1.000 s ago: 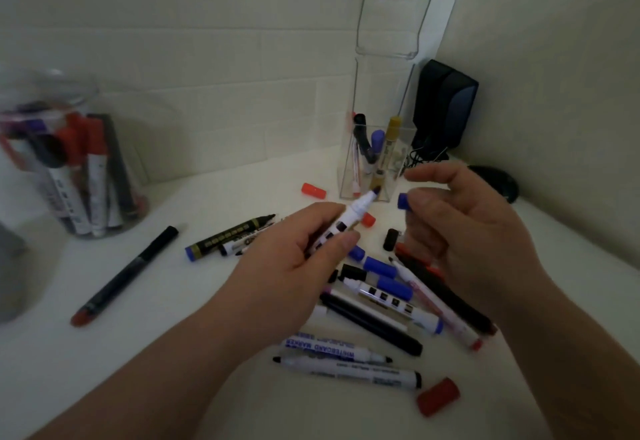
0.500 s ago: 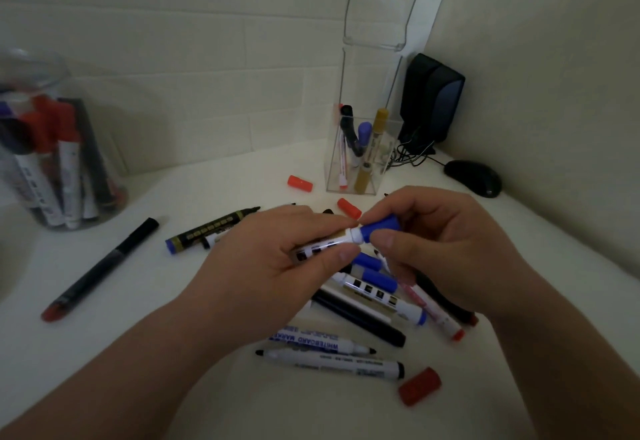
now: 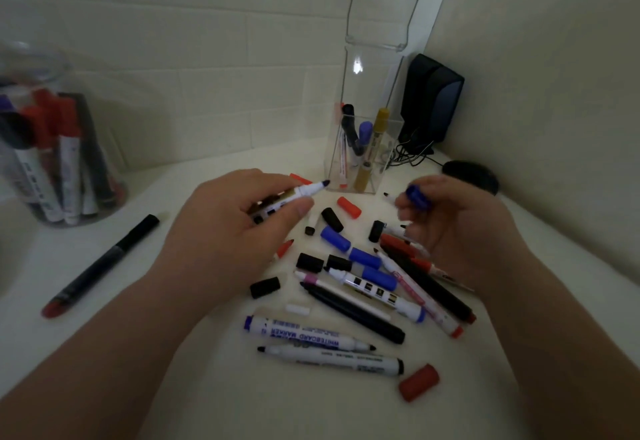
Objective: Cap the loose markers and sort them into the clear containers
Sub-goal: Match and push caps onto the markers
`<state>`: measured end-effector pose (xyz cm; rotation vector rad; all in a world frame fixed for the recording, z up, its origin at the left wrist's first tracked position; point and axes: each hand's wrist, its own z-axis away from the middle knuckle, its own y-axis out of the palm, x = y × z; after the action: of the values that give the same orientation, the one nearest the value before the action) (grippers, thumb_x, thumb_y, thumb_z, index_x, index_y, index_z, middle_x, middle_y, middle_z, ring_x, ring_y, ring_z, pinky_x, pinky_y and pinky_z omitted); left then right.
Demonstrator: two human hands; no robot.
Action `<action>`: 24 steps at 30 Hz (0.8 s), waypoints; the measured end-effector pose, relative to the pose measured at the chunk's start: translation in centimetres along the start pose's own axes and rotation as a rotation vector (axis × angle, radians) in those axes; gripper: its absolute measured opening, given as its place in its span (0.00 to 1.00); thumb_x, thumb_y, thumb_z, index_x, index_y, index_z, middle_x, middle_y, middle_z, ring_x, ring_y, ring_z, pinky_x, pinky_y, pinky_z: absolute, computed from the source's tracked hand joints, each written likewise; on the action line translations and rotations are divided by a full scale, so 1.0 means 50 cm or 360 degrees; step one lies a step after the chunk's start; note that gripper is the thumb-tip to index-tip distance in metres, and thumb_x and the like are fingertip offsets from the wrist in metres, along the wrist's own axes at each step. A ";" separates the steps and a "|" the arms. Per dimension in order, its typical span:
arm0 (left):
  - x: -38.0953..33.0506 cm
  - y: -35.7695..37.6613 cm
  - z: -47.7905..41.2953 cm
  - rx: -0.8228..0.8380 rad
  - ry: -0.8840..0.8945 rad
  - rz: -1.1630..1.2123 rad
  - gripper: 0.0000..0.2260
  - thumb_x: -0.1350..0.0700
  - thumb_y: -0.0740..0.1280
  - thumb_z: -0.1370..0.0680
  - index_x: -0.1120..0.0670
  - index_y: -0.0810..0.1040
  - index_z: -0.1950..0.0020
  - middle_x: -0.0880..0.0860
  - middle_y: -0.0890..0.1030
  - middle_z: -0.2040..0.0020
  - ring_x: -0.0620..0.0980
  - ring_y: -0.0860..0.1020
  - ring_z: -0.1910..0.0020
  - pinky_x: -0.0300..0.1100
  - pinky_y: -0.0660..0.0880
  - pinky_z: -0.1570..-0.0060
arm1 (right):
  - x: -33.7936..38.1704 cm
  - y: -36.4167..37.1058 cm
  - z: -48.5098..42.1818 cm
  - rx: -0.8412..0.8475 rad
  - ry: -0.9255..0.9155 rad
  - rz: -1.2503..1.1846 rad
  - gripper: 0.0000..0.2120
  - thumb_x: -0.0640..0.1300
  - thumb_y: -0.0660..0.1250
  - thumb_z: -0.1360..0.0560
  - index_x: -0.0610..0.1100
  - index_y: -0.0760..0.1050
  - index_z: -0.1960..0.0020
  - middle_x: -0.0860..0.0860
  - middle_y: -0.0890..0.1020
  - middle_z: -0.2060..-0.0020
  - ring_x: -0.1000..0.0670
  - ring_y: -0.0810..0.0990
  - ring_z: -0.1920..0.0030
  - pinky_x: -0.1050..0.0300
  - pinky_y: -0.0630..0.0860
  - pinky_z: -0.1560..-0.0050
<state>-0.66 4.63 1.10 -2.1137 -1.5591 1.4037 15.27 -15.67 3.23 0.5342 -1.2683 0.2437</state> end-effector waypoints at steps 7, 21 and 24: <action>0.035 0.009 -0.010 0.0068 -0.0119 -0.0043 0.12 0.41 0.66 0.22 0.42 0.83 0.42 0.40 0.80 0.58 0.36 0.75 0.58 0.37 0.70 0.60 | -0.015 0.074 -0.065 0.0089 -0.0138 0.1911 0.11 0.54 0.72 0.26 0.46 0.80 0.56 0.53 0.80 0.62 0.55 0.78 0.62 0.59 0.75 0.59; 0.073 -0.056 -0.035 -0.0108 -0.0301 0.0200 0.10 0.51 0.63 0.21 0.46 0.84 0.51 0.40 0.80 0.60 0.39 0.76 0.64 0.35 0.66 0.66 | -0.033 0.117 -0.085 0.0352 -0.0153 0.2427 0.11 0.57 0.77 0.31 0.50 0.83 0.60 0.55 0.82 0.62 0.55 0.80 0.57 0.60 0.74 0.59; 0.083 -0.087 -0.041 0.0136 -0.0327 0.0117 0.07 0.53 0.67 0.21 0.43 0.84 0.53 0.42 0.81 0.61 0.41 0.76 0.66 0.34 0.66 0.67 | -0.035 0.118 -0.077 0.0376 -0.0179 0.2430 0.10 0.57 0.77 0.31 0.51 0.83 0.58 0.57 0.81 0.62 0.57 0.78 0.59 0.63 0.70 0.63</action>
<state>-1.94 10.69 2.42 -2.0520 -1.4720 1.7282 15.28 -8.47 2.25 -0.3503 -1.5422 1.6533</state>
